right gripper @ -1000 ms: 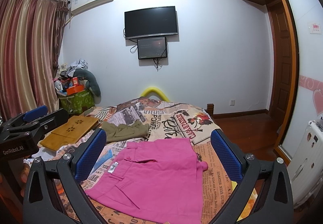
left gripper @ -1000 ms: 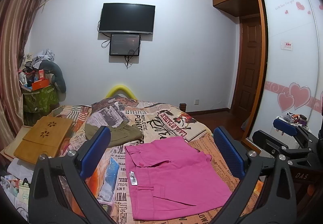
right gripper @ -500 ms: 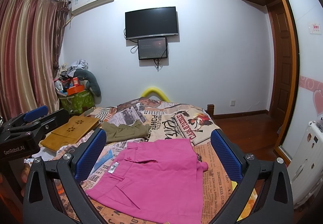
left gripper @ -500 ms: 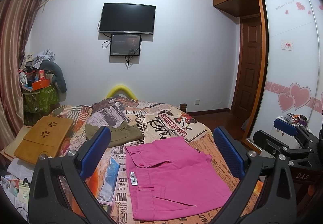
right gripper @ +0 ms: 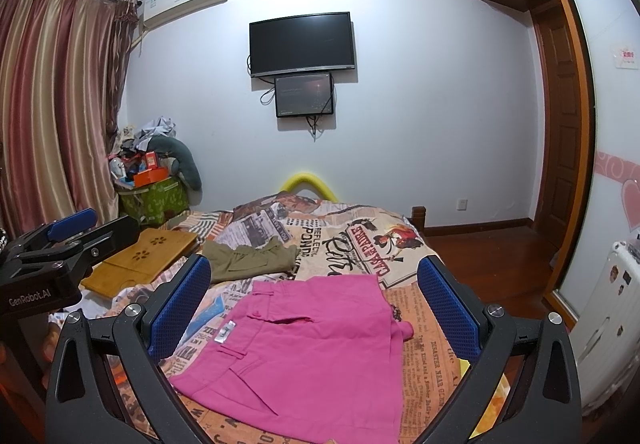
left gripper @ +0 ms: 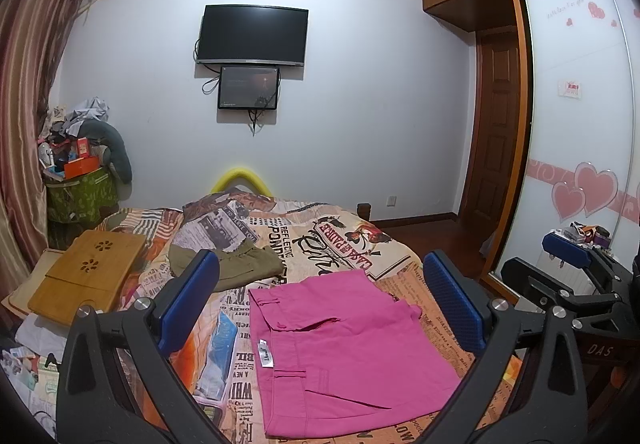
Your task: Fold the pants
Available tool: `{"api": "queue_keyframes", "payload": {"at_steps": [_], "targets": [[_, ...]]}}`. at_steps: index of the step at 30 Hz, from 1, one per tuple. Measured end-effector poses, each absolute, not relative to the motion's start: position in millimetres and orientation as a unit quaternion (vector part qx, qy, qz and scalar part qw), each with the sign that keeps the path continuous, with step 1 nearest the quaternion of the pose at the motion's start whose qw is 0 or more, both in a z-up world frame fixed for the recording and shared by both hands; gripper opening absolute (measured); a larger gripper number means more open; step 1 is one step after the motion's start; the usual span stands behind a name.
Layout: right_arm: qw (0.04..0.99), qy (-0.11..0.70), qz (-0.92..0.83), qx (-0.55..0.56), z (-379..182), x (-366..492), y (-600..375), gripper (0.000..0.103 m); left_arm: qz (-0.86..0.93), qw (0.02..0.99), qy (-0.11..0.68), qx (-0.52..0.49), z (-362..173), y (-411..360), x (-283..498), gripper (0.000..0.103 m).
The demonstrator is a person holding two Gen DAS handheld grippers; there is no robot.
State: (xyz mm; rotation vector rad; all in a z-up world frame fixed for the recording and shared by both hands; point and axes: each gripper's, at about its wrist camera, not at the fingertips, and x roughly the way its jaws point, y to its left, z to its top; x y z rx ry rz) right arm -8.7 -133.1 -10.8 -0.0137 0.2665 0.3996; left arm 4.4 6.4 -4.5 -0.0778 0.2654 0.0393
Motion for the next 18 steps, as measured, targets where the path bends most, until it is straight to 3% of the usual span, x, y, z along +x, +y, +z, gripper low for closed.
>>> {"api": "queue_keyframes", "payload": {"at_steps": [7, 18], "targets": [[0.970, 0.151, 0.191, -0.006, -23, 2, -129, 0.103, 0.036, 0.984, 0.172, -0.038, -17, 12, 33, 0.103], [0.954, 0.259, 0.150, 0.023, -79, 63, -155, 0.103, 0.046, 0.956, 0.283, -0.058, -74, 39, 110, 0.103]]}}
